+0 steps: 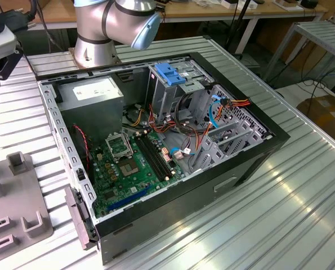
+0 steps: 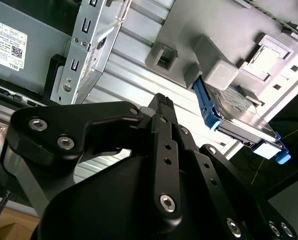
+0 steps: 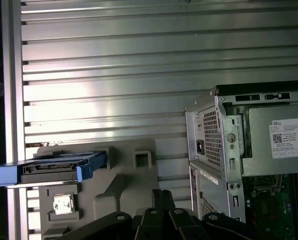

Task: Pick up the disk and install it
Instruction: 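Reach for the disk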

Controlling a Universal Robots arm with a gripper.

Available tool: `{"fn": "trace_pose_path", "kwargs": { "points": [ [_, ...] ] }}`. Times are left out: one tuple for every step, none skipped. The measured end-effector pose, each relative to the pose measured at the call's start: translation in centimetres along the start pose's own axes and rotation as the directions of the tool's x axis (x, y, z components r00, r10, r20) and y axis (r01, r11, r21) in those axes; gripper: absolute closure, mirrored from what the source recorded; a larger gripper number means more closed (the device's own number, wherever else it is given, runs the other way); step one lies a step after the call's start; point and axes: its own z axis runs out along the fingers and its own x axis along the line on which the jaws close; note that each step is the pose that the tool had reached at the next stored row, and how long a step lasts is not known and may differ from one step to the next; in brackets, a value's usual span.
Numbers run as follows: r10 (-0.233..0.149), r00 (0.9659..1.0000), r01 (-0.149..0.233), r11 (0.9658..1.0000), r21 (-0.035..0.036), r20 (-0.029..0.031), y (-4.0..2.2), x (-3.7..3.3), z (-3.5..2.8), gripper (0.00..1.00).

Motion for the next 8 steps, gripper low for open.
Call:
{"fn": "trace_pose_path", "kwargs": {
  "points": [
    [0.000,1.0000,0.000,1.0000,0.0000,0.0000,-0.01,0.09,0.00,0.90],
    [0.000,1.0000,0.000,1.0000,0.0000,0.0000,-0.02,0.23,-0.01,0.90],
    [0.000,1.0000,0.000,1.0000,0.0000,0.0000,-0.02,0.31,-0.01,0.90],
    [0.000,1.0000,0.000,1.0000,0.0000,0.0000,-0.03,0.40,-0.01,0.90],
    [0.000,1.0000,0.000,1.0000,0.0000,0.0000,-0.04,0.49,-0.01,0.90],
    [0.000,1.0000,0.000,1.0000,0.0000,-0.0001,-0.04,0.58,-0.02,0.90],
    [0.000,1.0000,0.000,1.0000,0.0000,-0.0001,-0.05,0.71,-0.02,0.90],
    [0.000,1.0000,0.000,1.0000,0.0000,-0.0001,-0.06,0.85,-0.02,0.90]
  ]
}}
